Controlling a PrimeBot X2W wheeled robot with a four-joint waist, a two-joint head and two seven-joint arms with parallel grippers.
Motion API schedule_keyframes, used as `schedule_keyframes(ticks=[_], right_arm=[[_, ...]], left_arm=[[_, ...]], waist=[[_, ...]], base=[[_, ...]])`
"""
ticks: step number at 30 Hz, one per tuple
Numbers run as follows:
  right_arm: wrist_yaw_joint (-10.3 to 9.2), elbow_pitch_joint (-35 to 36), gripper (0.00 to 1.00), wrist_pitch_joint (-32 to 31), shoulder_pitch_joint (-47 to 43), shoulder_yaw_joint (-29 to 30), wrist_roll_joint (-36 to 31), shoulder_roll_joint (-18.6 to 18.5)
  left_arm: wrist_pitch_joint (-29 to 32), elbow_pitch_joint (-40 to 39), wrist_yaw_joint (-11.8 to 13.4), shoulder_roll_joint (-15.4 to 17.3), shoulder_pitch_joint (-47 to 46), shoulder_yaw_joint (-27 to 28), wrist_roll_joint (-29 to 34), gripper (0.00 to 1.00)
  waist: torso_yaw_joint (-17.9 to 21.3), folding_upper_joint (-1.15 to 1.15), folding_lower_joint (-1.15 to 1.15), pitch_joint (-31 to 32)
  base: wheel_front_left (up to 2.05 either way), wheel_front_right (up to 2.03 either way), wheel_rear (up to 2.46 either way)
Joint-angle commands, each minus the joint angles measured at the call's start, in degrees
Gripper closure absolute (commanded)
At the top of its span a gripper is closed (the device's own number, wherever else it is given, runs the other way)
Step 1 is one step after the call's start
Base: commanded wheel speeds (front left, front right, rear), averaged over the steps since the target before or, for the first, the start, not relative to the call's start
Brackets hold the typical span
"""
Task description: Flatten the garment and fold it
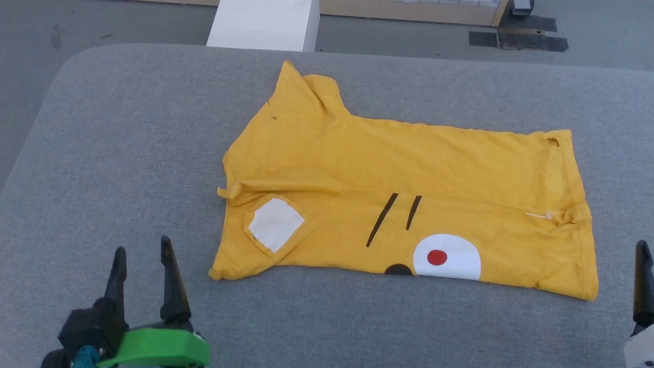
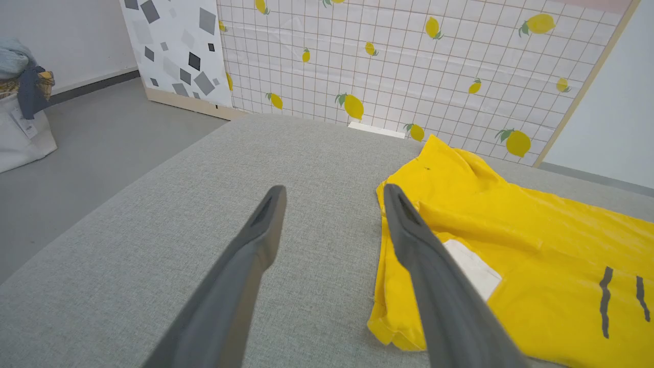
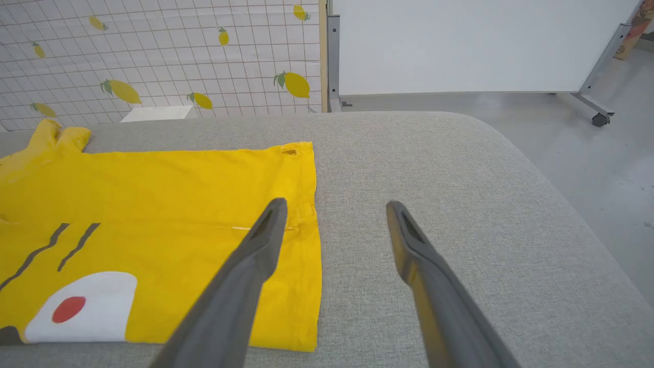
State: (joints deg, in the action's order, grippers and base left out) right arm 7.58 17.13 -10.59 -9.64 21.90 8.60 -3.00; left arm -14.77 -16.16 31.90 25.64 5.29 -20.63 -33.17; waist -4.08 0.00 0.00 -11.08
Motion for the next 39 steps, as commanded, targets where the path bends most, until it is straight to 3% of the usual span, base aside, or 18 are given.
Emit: schedule_keyframes(ticks=[1, 6, 16, 22, 28, 29, 30, 34, 39], right_arm=[[-0.09, -0.6, 0.00, 0.9, -0.5, -0.2, 0.0, 0.1], [-0.09, -1.8, 0.00, 1.7, 0.4, -1.0, -0.2, 0.1], [-0.09, -1.4, 0.00, 0.5, 2.4, -1.8, -1.2, 0.1], [-0.09, -1.7, 0.00, -0.1, 2.4, -2.1, -0.6, 0.1], [-0.09, -1.5, 0.00, -0.6, 2.7, -2.0, -0.7, 0.1], [-0.09, -1.5, 0.00, -0.7, 2.8, -2.0, -0.8, 0.1], [-0.09, -1.4, 0.00, -0.9, 3.1, -2.2, -1.1, 0.1], [-0.09, -0.4, 0.00, -2.0, 4.4, -3.6, -2.5, 0.0], [-0.09, 0.6, 0.00, -5.5, 7.0, -5.6, -2.8, -3.6]], left_arm=[[-0.2, 0.5, -1.0, -0.2, 0.9, 0.8, 1.8, 0.00], [0.9, 2.7, -4.4, 1.3, -0.6, 0.0, 3.7, 0.00], [20.6, 8.9, -14.1, 5.9, -12.6, -8.2, 1.5, 0.00], [28.9, 13.1, -17.0, 6.3, -15.1, -10.7, -1.5, 0.00], [30.7, 18.0, -19.3, 4.9, -16.3, -12.0, -3.6, 0.00], [30.6, 18.9, -19.6, 4.6, -16.5, -12.1, -3.8, 0.83], [30.3, 20.1, -20.0, 4.2, -16.6, -12.2, -4.1, 1.00], [29.0, 23.1, -20.9, 2.8, -16.9, -12.0, -5.3, 1.00], [26.8, 23.6, -20.8, 2.8, -15.8, -10.3, -6.7, 1.00]], waist=[[-0.2, 0.00, 0.00, 0.5], [-0.4, 0.00, 0.00, 0.5], [0.0, 0.00, 0.00, -2.4], [1.2, 0.00, 0.00, -3.9], [2.0, 0.00, 0.00, -4.6], [2.0, 0.00, 0.00, -4.6], [2.1, 0.00, 0.00, -4.6], [1.9, 0.00, 0.00, -4.2], [1.6, 0.00, 0.00, -3.5]], base=[[0.00, 0.00, 0.00], [0.00, 0.00, 0.00], [0.00, 0.00, 0.00], [0.00, 0.00, 0.00], [0.00, 0.00, 0.00], [0.00, 0.00, 0.00], [0.00, 0.00, 0.00], [0.00, 0.00, 0.00], [0.00, 0.00, 0.00]])
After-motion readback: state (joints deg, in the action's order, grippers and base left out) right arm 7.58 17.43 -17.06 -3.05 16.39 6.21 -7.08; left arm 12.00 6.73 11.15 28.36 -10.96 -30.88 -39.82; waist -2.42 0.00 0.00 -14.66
